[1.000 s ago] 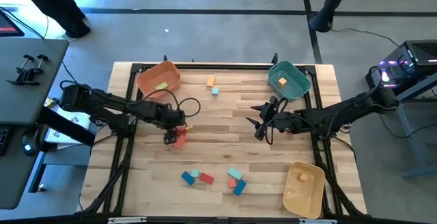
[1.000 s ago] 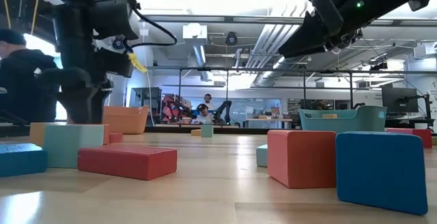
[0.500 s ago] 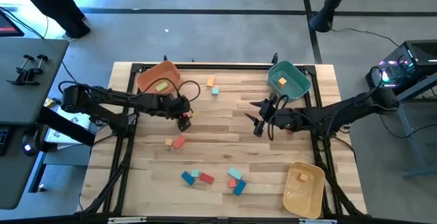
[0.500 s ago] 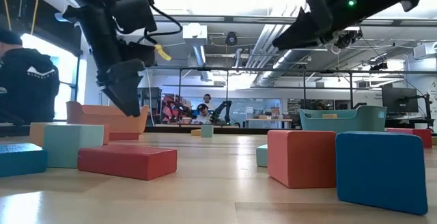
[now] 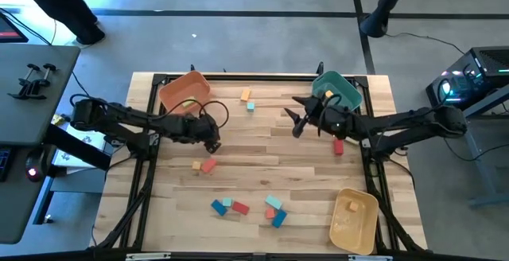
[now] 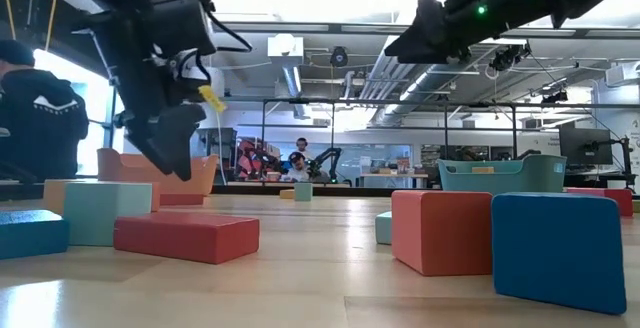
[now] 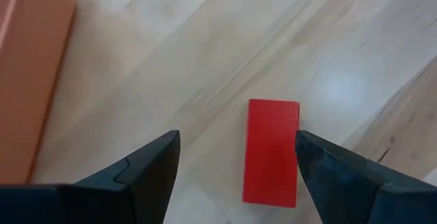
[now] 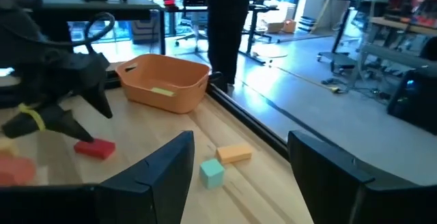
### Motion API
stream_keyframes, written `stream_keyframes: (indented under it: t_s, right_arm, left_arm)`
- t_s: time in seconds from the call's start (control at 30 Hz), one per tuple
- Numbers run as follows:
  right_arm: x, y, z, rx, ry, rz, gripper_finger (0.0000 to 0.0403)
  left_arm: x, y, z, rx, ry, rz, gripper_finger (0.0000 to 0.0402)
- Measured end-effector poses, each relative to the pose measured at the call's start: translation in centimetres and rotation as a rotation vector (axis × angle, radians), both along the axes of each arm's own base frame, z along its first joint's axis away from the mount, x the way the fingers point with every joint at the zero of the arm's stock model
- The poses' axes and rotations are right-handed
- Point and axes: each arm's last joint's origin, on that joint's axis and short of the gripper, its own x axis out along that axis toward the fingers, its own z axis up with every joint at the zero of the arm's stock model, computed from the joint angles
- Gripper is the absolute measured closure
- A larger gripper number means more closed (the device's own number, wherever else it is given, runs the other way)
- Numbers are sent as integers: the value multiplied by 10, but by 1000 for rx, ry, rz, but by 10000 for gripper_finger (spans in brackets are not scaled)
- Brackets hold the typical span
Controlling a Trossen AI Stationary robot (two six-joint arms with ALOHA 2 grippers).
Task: Sort blocks by size
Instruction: Put the thin red rectangular block into the orange bin
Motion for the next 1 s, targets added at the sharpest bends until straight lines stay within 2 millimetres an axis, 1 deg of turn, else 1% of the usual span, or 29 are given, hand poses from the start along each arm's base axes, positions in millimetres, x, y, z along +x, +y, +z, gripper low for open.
stream_keyframes:
  t_s: [0.27,0.37,0.5,0.6,0.67,0.77,0.87,0.97,1.0]
  right_arm:
    - [2,4,0,8,-4,88,169]
    - [2,4,0,-2,1,92,169]
    - [1,1,2,-20,-1,82,169]
    - [1,-1,2,-23,-6,81,169]
    - [1,-1,2,-16,-10,85,169]
    - [2,3,2,-2,-18,96,169]
    - [3,10,2,7,-23,126,169]
    - [3,21,2,8,-23,170,169]
    - [4,25,2,8,-23,186,169]
  left_arm:
    - [-8,-6,-23,-22,-90,-11,124]
    - [-11,-9,-31,-26,-132,-24,124]
    - [-17,-8,-38,-21,-126,-19,125]
    - [-19,-8,-43,-18,-150,-27,136]
    - [-21,-9,-46,-20,-173,-29,150]
    - [-21,-9,-46,-23,-188,-16,183]
    - [-21,-10,-46,-26,-194,-17,232]
    - [-20,-10,-46,-29,-201,-16,294]
    - [-19,-10,-45,-32,-212,-14,305]
